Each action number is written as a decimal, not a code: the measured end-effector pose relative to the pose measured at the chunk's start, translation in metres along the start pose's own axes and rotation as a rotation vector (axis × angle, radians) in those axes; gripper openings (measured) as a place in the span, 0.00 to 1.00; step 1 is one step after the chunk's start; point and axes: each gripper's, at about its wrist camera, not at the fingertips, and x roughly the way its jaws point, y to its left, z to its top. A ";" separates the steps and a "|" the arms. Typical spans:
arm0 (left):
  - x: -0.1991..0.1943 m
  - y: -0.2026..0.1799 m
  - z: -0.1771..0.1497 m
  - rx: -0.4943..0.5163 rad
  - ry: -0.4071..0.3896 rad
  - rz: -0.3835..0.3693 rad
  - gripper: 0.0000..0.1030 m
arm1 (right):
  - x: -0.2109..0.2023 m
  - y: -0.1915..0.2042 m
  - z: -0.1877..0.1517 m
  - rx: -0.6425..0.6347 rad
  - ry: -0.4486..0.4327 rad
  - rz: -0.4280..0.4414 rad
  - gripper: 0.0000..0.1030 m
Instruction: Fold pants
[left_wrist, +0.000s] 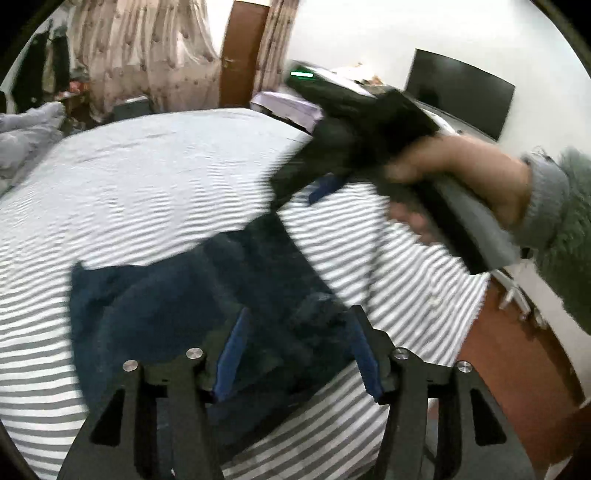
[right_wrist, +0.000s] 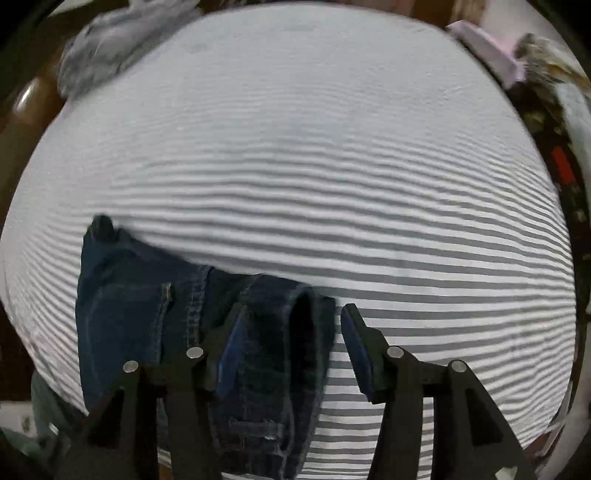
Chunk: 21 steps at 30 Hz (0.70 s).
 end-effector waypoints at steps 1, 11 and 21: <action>-0.009 0.012 -0.001 -0.004 -0.013 0.049 0.56 | -0.007 -0.003 -0.004 0.014 -0.022 0.007 0.49; -0.018 0.093 -0.023 -0.134 0.052 0.336 0.61 | 0.004 0.025 -0.027 0.050 -0.072 0.207 0.47; 0.047 0.094 -0.052 -0.064 0.210 0.524 0.63 | 0.047 0.066 -0.035 -0.130 -0.077 -0.043 0.44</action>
